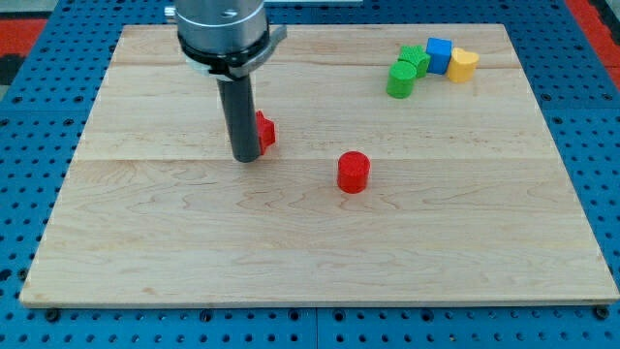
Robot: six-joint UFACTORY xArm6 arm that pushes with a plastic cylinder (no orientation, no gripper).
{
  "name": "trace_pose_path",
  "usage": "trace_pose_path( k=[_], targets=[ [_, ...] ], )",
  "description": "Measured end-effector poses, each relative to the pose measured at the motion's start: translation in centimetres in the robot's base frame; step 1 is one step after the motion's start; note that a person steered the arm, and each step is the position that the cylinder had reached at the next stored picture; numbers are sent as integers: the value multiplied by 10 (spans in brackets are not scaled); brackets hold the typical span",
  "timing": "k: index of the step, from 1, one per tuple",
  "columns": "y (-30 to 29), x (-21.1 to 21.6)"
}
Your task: Slide the yellow hexagon diagonal to the top right of the red star
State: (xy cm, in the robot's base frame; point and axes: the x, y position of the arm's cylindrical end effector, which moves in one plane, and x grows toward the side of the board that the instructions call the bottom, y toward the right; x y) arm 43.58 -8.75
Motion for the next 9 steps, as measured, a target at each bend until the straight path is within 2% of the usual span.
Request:
trace_pose_path(
  k=[2, 3, 5, 9],
  targets=[
    [-55, -11],
    [-107, -42],
    [-1, -72],
    [28, -71]
  ],
)
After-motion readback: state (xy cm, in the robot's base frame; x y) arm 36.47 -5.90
